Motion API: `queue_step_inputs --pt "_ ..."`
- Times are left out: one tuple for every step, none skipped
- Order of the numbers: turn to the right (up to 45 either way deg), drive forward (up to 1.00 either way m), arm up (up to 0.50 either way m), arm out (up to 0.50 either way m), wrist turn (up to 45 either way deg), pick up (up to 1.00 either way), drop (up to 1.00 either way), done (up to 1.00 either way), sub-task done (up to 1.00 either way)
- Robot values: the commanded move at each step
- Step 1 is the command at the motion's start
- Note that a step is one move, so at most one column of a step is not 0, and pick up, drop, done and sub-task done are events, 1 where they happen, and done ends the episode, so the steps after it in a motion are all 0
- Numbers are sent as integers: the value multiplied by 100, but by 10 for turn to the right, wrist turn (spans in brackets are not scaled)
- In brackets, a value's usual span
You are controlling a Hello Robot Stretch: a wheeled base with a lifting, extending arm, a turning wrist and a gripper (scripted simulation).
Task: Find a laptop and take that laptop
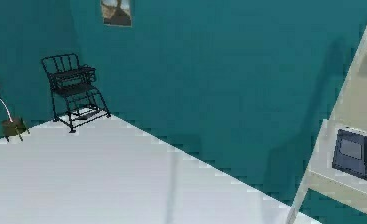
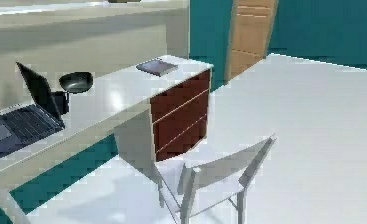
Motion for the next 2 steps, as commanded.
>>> queue_step_inputs --pt "-360 0 0 0 0 0 0 0 0" --pt "450 0 0 0 0 0 0 0 0"
